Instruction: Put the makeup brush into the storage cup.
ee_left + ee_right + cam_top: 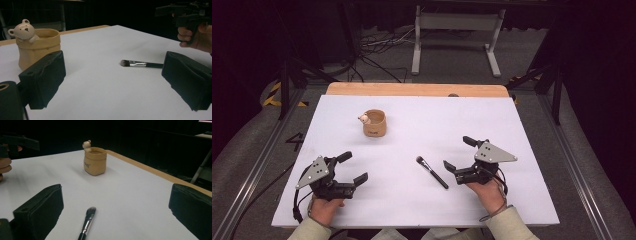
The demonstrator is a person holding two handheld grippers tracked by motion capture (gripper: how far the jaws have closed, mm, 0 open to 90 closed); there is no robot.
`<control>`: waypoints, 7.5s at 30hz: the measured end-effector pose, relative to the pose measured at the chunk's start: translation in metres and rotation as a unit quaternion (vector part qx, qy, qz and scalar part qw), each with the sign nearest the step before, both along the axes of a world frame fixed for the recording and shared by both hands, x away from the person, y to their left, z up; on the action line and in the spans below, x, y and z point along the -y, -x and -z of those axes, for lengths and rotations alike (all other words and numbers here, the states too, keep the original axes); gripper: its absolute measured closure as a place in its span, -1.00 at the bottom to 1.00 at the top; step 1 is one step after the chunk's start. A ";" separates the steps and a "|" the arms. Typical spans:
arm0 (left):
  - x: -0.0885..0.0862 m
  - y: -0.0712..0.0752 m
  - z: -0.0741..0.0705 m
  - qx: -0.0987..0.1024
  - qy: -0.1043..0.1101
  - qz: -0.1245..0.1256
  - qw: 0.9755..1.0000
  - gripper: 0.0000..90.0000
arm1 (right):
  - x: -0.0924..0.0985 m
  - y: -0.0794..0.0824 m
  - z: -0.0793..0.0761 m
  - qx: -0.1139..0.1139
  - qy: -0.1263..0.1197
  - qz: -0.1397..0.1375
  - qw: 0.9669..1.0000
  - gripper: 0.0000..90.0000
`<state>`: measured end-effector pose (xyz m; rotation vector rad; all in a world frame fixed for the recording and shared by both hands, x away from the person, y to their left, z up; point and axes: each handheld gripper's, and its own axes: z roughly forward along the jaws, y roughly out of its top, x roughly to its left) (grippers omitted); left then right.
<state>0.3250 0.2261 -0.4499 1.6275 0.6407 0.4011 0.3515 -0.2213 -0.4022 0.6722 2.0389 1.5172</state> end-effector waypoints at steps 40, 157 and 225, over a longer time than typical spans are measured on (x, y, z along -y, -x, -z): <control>0.001 -0.002 -0.001 -0.015 -0.012 0.009 1.000 -0.87 | -0.050 -0.035 -0.041 -0.174 0.259 -0.032 0.950 -0.49; 0.005 -0.001 -0.003 0.003 -0.023 0.022 0.999 -0.91 | -0.115 -0.054 0.019 -0.343 0.505 -0.109 0.785 0.77; 0.056 -0.022 -0.037 -0.002 0.015 0.119 0.993 -0.89 | -0.048 0.000 -0.019 -0.094 0.054 -0.189 0.976 0.77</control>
